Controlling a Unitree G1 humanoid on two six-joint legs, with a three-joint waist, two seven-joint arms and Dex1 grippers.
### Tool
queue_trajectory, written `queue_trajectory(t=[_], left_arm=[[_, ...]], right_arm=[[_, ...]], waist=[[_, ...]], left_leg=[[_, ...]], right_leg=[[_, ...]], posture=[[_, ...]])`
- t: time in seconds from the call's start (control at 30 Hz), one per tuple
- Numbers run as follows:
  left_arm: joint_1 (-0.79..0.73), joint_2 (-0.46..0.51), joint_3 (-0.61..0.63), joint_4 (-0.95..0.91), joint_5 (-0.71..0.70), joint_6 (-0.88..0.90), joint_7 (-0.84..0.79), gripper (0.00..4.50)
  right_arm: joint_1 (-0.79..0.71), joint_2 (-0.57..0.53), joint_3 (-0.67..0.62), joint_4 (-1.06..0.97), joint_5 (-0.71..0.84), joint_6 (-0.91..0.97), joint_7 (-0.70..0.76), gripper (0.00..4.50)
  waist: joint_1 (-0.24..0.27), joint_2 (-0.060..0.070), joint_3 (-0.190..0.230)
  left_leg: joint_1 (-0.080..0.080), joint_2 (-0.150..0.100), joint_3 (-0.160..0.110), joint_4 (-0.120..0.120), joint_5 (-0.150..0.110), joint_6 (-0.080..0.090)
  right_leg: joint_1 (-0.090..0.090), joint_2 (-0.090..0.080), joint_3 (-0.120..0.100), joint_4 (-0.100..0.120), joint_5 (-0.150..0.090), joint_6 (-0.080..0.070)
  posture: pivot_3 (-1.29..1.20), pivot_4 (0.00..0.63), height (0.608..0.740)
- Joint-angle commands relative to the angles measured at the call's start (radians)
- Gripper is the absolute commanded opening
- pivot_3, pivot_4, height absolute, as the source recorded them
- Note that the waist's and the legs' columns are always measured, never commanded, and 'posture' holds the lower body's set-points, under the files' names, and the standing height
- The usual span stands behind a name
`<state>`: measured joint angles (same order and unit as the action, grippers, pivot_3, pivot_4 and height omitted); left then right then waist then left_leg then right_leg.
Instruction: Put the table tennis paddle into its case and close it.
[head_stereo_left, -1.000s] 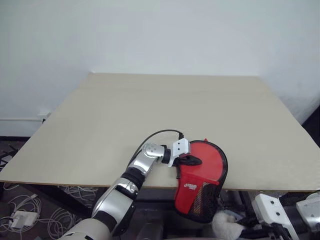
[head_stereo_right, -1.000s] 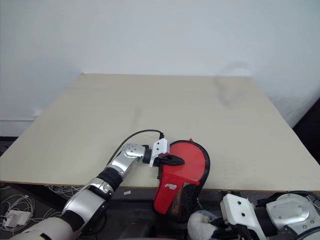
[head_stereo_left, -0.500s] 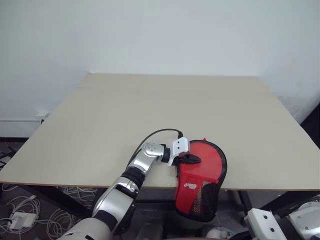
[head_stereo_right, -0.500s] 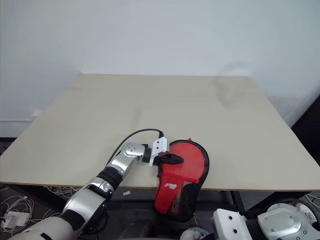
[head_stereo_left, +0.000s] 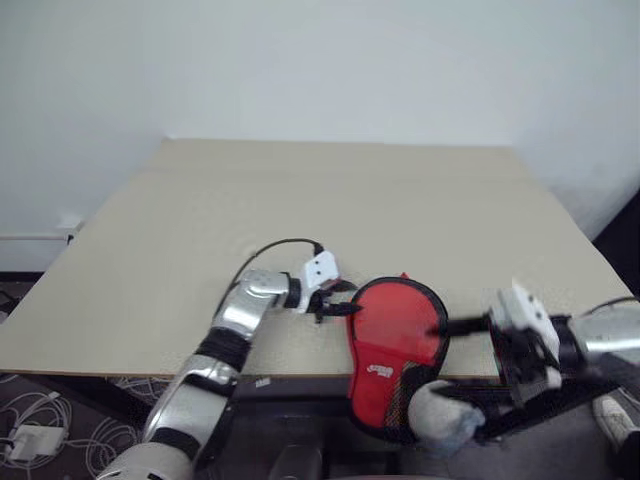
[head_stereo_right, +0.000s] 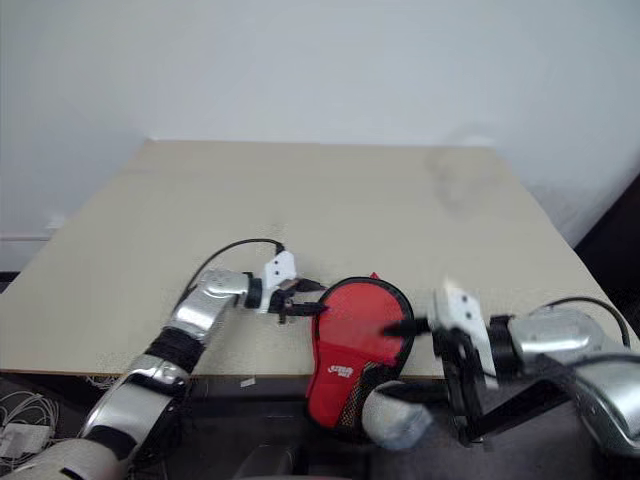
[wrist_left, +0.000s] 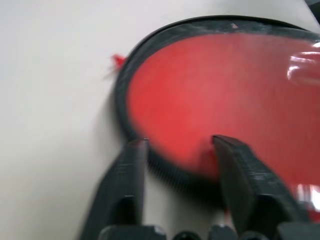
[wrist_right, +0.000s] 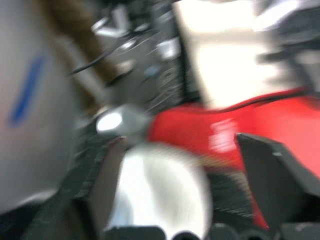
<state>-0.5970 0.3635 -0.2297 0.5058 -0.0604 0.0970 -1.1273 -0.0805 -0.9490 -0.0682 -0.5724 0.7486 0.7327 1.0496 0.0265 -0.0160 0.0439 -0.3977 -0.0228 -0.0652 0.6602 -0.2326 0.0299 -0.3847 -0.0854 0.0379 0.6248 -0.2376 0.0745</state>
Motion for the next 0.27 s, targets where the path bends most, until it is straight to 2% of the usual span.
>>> queue_trajectory(t=[0.03,0.1,0.13,0.27], left_arm=[[0.017,0.091,0.127,-0.161,-0.075,0.127,0.046,3.57],[0.042,0.136,0.182,-0.208,-0.095,0.183,0.088,4.32],[0.057,0.146,0.211,-0.212,-0.092,0.184,0.131,4.45],[0.1,0.173,0.289,-0.175,-0.082,0.182,0.252,4.45]], right_arm=[[-0.088,0.066,0.007,0.094,-0.043,0.028,-0.124,4.5],[-0.125,0.11,0.01,0.14,-0.063,0.041,-0.184,4.5],[-0.129,0.128,0.017,0.155,-0.083,0.032,-0.205,4.5],[-0.159,0.207,0.045,0.23,-0.163,0.034,-0.318,4.5]], waist=[[0.0,-0.001,0.0],[0.0,0.0,0.0],[0.001,0.0,0.001],[0.005,0.001,0.0]], left_leg=[[-0.001,0.0,0.0,0.0,0.0,0.0],[-0.001,0.0,0.0,-0.001,0.0,0.0],[-0.001,0.0,0.001,-0.001,0.0,0.0],[0.0,-0.001,0.001,-0.002,0.0,0.001]], right_leg=[[-0.001,0.0,0.0,0.0,0.0,0.0],[-0.003,0.0,0.001,0.0,0.002,-0.003],[-0.003,0.0,0.001,0.001,0.003,-0.003],[-0.002,0.0,0.001,0.001,0.003,-0.003]], posture=[[0.0,0.0,0.74],[0.0,0.0,0.74],[0.0,0.0,0.74],[0.0,0.0,0.74]])
